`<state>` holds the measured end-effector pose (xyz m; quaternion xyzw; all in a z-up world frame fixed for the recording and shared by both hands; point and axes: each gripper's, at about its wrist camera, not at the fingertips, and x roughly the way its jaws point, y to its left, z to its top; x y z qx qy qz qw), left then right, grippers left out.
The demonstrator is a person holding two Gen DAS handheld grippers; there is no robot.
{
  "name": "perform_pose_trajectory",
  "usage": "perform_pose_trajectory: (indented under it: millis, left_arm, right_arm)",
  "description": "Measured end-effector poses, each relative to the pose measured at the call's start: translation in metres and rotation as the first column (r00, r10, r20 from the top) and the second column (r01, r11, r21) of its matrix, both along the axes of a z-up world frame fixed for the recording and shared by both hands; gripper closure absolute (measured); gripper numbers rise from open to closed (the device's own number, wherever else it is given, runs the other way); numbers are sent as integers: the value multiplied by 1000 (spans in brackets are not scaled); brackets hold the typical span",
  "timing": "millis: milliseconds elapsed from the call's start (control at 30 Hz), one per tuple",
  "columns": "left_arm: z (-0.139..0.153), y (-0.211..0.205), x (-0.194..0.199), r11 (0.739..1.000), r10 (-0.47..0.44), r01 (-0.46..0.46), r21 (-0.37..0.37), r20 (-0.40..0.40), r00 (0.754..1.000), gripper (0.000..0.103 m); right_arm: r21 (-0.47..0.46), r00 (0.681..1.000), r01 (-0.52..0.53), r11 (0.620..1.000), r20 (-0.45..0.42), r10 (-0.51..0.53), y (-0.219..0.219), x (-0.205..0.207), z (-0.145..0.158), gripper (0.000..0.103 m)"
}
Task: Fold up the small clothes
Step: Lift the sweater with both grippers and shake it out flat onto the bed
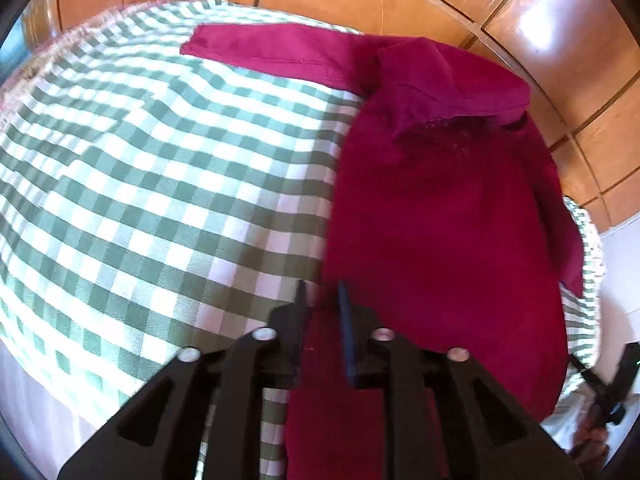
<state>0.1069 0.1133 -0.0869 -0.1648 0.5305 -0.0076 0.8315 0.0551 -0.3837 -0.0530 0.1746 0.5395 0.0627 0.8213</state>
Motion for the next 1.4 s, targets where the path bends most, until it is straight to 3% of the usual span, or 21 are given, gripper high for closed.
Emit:
perform_pose_trajectory:
  millis: [67, 167, 233, 333, 433, 567, 633, 700, 800, 867, 933, 1033, 1100, 1133, 1167, 1200, 1233, 1267, 1333, 1400]
  left_arm:
    - [7, -11, -4, 998, -5, 1, 68, 57, 998, 74]
    - [20, -30, -9, 993, -51, 33, 112, 153, 987, 67]
    - [27, -54, -8, 989, -102, 79, 123, 194, 976, 59]
    - [25, -82, -4, 978, -190, 169, 121, 194, 962, 57]
    - [18, -108, 1, 966, -247, 230, 118, 167, 954, 57]
    - [12, -140, 14, 947, -312, 296, 123, 138, 940, 57]
    - [5, -151, 18, 938, -335, 321, 128, 112, 935, 55]
    - [-2, -158, 23, 933, -346, 334, 133, 84, 934, 55]
    - [-7, -161, 21, 934, -343, 333, 127, 63, 937, 55]
    - [-11, -163, 23, 937, -336, 328, 120, 58, 940, 54]
    - [-12, -163, 26, 938, -334, 326, 117, 59, 941, 53]
    - [-9, -165, 21, 937, -339, 331, 115, 65, 938, 53]
    - [-9, -163, 23, 937, -339, 331, 108, 69, 938, 52]
    - [-8, -162, 24, 939, -337, 329, 104, 71, 939, 51]
    - [-7, -158, 24, 943, -327, 319, 96, 77, 942, 51]
    - [-4, -153, 24, 949, -311, 304, 85, 84, 947, 48]
    - [-2, -145, 24, 957, -288, 282, 74, 90, 953, 46]
    - [0, -136, 24, 963, -266, 260, 70, 94, 959, 46]
    - [4, -107, 30, 980, -194, 188, 70, 104, 975, 46]
    - [6, -64, 34, 995, -82, 75, 65, 105, 991, 46]
  right_arm:
    - [-17, 992, 120, 993, 32, -119, -27, 2, 6, 63]
    - [-11, 960, 276, 961, 56, -275, -67, 9, 8, 62]
    - [12, 909, 412, 911, 69, -411, -100, 8, 6, 62]
    - [75, 826, 556, 828, 65, -560, -148, 17, -6, 62]
    - [152, 773, 622, 768, 40, -633, -178, 35, -19, 62]
    - [170, 755, 646, 744, 2, -656, -190, 73, -36, 62]
    - [161, 760, 641, 750, -1, -650, -192, 94, -45, 64]
    - [117, 790, 609, 785, 3, -613, -189, 113, -43, 92]
    - [-59, 830, 555, 830, 110, -547, -184, 124, -14, 97]
    - [-132, 822, 566, 814, 169, -544, -194, 122, 6, 97]
    - [-221, 786, 617, 756, 231, -574, -217, 117, 27, 97]
    - [-250, 736, 676, 693, 265, -623, -252, 115, 40, 97]
    - [-271, 730, 683, 678, 271, -627, -263, 123, 43, 97]
    - [-259, 740, 672, 693, 265, -619, -265, 129, 42, 97]
    - [-249, 748, 663, 706, 249, -615, -266, 135, 38, 92]
    - [-246, 755, 655, 714, 233, -613, -263, 140, 34, 67]
    - [-233, 764, 645, 727, 222, -606, -260, 146, 30, 50]
    - [-227, 767, 641, 733, 222, -602, -252, 147, 29, 21]
    - [-272, 775, 632, 726, 235, -586, -236, 146, 28, 19]
    - [-316, 804, 595, 739, 220, -553, -215, 145, 25, 19]
